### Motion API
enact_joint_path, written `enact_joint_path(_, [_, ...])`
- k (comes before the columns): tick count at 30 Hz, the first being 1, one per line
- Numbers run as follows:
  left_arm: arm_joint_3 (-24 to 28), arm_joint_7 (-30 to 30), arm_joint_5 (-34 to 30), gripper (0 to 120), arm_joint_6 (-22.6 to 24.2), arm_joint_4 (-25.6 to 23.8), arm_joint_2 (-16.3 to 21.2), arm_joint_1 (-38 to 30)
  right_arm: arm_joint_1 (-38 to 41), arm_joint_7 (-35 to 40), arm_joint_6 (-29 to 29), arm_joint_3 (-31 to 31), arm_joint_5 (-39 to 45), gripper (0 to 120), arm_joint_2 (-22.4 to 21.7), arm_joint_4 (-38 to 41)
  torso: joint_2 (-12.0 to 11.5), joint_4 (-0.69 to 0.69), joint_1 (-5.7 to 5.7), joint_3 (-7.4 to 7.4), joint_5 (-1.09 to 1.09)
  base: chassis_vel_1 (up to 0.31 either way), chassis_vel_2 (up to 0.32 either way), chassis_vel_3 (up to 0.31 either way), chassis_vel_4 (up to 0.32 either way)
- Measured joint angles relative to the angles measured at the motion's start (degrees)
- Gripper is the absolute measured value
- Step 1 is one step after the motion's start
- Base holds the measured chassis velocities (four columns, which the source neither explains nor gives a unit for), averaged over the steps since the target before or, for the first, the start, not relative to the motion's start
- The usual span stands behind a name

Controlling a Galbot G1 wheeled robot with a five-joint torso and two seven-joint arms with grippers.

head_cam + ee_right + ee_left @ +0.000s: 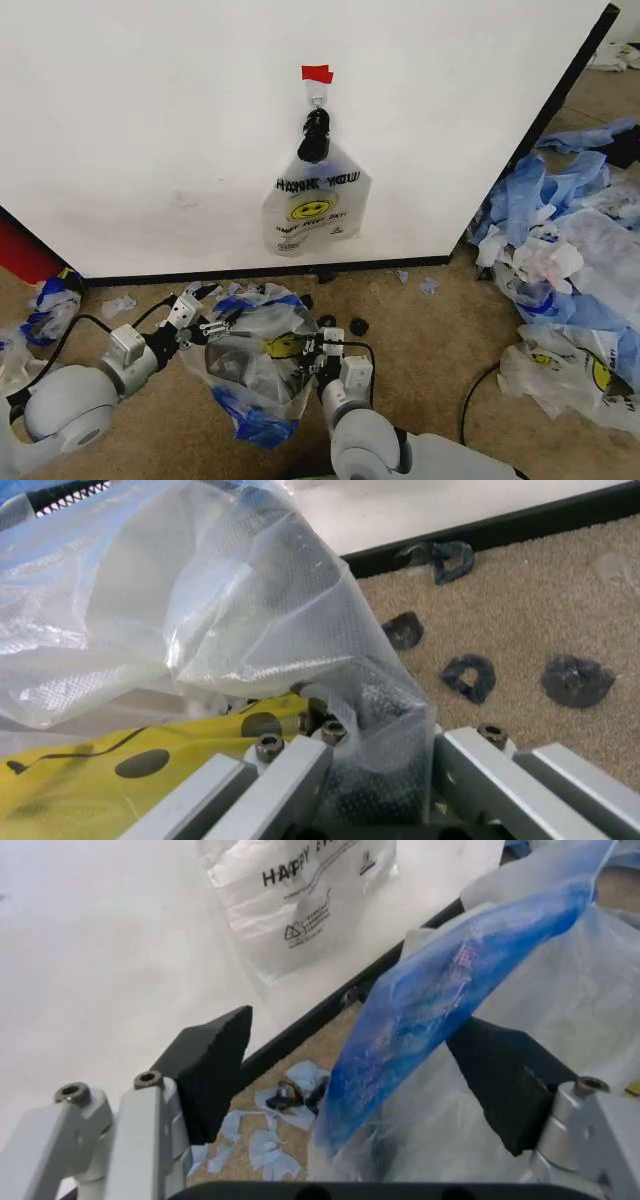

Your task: Pick up the garbage bag from the wall and place it over the trash bin.

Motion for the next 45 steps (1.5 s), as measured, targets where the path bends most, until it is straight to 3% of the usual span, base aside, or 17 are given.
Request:
enact_joint_path(2, [0.0,0.0,0.0,71,-0.1,0.0,0.0,-0.1,0.0,0.0,0.0,0.0,0.0,0,0.0,-0.1,0.0,0.00,0.00,0.00,0.00,0.000,0.000,0.000,0.000])
enact_joint_path(21, [0.6,-0.6,-0.8,1,-0.6,0.6,-1.2,-0.2,0.2,-0.1,0.2,-0.5,-0.6,0,-0.2,0.3,0.0,0.00,0.00,0.00,0.00,0.000,0.000,0.000,0.000])
enact_joint_path(35, [4.3,-0.3,-3.1,0,-0.8,4.5,-3.7,-6.3,0.1,-2.7,2.1,-1.1,-0.6,0,-0.9,1.7,0.0,0.00,0.00,0.00,0.00,0.000,0.000,0.000,0.000])
enact_joint_path(45, [4.9,0.5,-4.6,0,-1.0,7.5,-4.9,-6.5,0.0,-5.2,4.0,-1.4,-1.0,0,-2.2,2.5,0.0,0.00,0.00,0.00,0.00,0.000,0.000,0.000,0.000])
